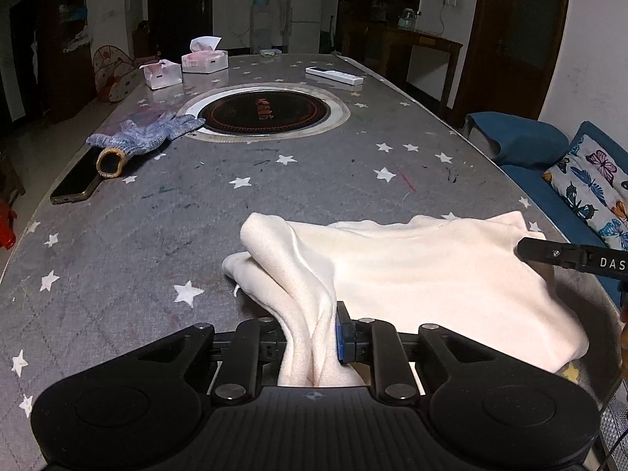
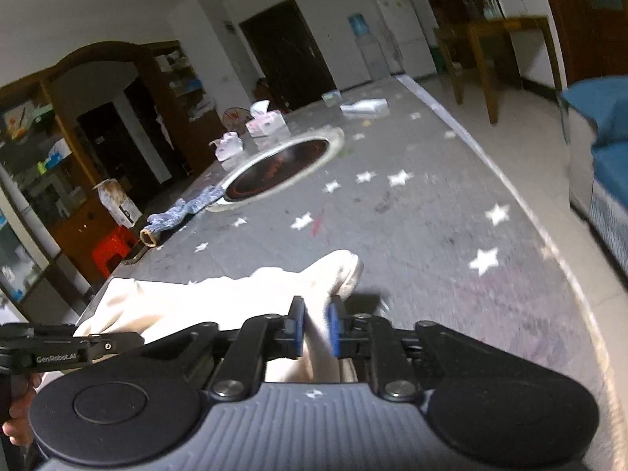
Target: Fold clothes
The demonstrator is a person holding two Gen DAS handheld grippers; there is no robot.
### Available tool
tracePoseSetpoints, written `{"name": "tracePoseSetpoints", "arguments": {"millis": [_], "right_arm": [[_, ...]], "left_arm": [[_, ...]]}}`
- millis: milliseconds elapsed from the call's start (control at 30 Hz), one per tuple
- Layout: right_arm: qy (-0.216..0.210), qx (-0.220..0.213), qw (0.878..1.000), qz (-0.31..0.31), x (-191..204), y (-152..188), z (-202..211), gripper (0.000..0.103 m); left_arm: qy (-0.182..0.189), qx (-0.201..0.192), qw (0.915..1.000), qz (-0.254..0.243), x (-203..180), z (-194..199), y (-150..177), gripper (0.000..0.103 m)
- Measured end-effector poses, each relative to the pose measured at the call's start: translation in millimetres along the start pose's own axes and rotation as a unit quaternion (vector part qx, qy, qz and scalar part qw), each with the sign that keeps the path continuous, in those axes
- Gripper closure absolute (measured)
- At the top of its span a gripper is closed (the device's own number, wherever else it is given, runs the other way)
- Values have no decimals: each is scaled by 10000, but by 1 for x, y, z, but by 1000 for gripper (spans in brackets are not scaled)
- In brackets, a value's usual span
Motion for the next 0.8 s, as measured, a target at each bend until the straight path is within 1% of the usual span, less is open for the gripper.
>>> {"name": "tracePoseSetpoints", "arguments": {"millis": [33, 67, 133, 233, 500, 567, 700, 800], "right_arm": [[12, -5, 10000, -38, -3, 1, 0, 80], [15, -9, 10000, -78, -5, 2, -1, 70], [38, -27, 9999, -133, -7, 3, -2, 58], [85, 44, 9999, -87, -8, 9, -5, 53], [-19, 176, 9998, -25, 6, 18, -16, 53], [-1, 159, 9999, -37, 6, 18, -14, 53], [12, 92, 9996, -264, -2, 18, -7, 53], [40, 71, 9996, -264, -2, 22, -3, 54]], "left_arm": [[-5, 6, 10000, -9, 0, -1, 0, 84], [-11, 9, 10000, -22, 0, -1, 0, 84], [-24, 16, 10000, -48, -1, -2, 1, 84], [-37, 16, 9999, -92, -1, -3, 1, 84], [-50, 13, 9999, -107, 0, -2, 2, 84], [-30, 12, 10000, -89, 1, -2, 2, 84], [-17, 16, 10000, -72, 2, -3, 3, 83], [-10, 15, 10000, -69, 3, -4, 4, 83]]}}
Point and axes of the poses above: each gripper's, at about its wrist camera, not at the fingertips, and z roughly against the way its jaws point, x to its left, y to its underside, the point moved 10 cm from there along -z, roughly the way its jaws point, and after that the axes turned 7 degrees about -y, right-handed, at the moved point
